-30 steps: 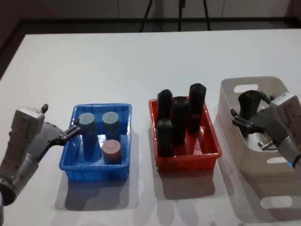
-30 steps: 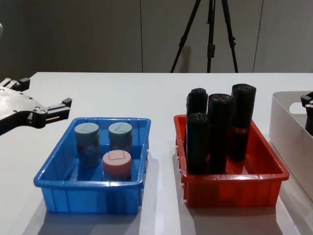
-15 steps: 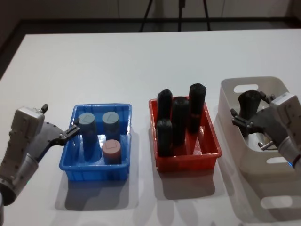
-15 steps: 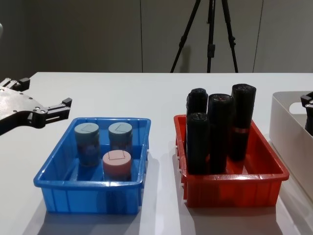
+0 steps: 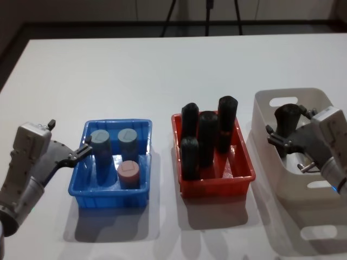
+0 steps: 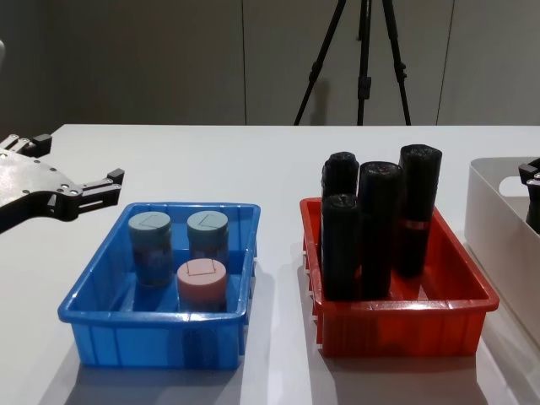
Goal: Pick the cotton swabs from the blue box and place them into the white box.
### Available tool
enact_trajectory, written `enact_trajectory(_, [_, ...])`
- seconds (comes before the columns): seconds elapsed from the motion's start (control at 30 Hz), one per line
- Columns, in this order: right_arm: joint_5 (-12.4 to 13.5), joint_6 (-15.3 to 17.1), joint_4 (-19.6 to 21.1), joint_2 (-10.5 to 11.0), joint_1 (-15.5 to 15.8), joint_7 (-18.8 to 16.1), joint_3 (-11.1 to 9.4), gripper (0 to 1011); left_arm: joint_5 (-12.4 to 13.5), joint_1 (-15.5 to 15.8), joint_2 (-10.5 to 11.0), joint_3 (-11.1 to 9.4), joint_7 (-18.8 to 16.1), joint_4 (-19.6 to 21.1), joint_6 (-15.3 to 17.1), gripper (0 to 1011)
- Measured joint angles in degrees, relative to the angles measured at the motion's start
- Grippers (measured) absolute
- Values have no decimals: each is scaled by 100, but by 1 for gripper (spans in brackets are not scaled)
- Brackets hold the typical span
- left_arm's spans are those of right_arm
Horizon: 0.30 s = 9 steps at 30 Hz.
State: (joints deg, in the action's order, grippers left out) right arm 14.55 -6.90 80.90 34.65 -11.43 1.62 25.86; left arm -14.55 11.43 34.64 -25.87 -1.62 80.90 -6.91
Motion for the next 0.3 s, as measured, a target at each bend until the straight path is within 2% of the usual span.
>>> enact_trajectory(0.3, [0, 0, 0, 0, 0, 0, 0, 1001, 0, 0, 0, 0, 0, 0, 0, 1001])
